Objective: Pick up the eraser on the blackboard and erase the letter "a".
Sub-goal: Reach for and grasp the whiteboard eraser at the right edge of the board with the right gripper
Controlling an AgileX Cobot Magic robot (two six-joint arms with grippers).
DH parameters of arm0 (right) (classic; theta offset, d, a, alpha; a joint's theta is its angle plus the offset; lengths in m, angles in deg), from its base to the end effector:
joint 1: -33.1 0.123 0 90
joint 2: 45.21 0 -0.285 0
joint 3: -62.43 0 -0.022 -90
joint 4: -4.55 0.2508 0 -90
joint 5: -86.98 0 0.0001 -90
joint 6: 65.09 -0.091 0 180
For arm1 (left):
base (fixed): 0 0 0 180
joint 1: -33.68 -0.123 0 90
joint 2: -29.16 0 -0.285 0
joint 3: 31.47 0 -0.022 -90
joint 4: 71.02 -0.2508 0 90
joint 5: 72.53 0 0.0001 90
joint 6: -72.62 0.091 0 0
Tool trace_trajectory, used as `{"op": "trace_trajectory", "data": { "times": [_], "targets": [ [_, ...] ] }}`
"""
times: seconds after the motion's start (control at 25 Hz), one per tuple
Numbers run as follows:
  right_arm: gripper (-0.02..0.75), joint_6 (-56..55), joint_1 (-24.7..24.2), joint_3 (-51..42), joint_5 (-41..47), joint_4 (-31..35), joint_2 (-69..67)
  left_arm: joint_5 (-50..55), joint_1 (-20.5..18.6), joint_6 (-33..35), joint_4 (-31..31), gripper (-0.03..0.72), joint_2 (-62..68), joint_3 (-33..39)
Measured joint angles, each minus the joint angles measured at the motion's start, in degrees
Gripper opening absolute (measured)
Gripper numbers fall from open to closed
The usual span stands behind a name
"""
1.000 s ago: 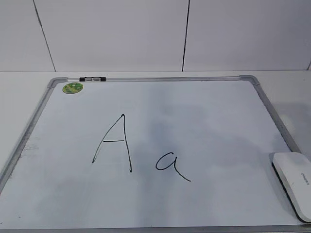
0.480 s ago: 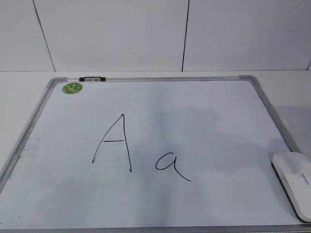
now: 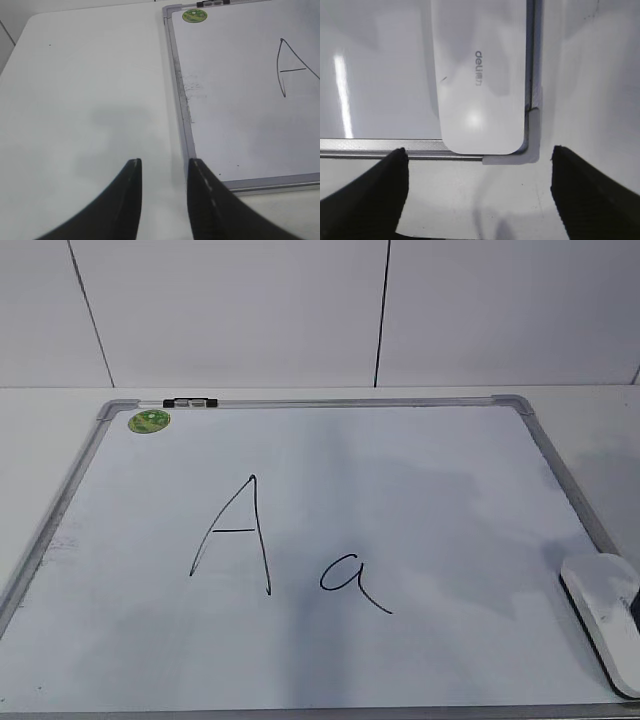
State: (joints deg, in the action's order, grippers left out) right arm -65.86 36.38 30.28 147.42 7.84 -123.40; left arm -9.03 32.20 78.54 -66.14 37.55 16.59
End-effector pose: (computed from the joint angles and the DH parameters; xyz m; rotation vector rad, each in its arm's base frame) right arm 0.1984 0.0159 0.2457 -0.0291 2.9813 0.0863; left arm -0.0063 -0.0071 0.2763 0.0873 2.0887 -0.0245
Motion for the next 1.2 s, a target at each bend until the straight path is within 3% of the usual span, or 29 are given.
{"op": "trace_trajectory", "data": {
  "times": [1.2],
  "targets": [
    [0.675,0.1,0.0,6.2,-3.3,0.2,-18.1,0.0,0.0,0.0,0.0,0.235,0.0,0.0]
  ]
}}
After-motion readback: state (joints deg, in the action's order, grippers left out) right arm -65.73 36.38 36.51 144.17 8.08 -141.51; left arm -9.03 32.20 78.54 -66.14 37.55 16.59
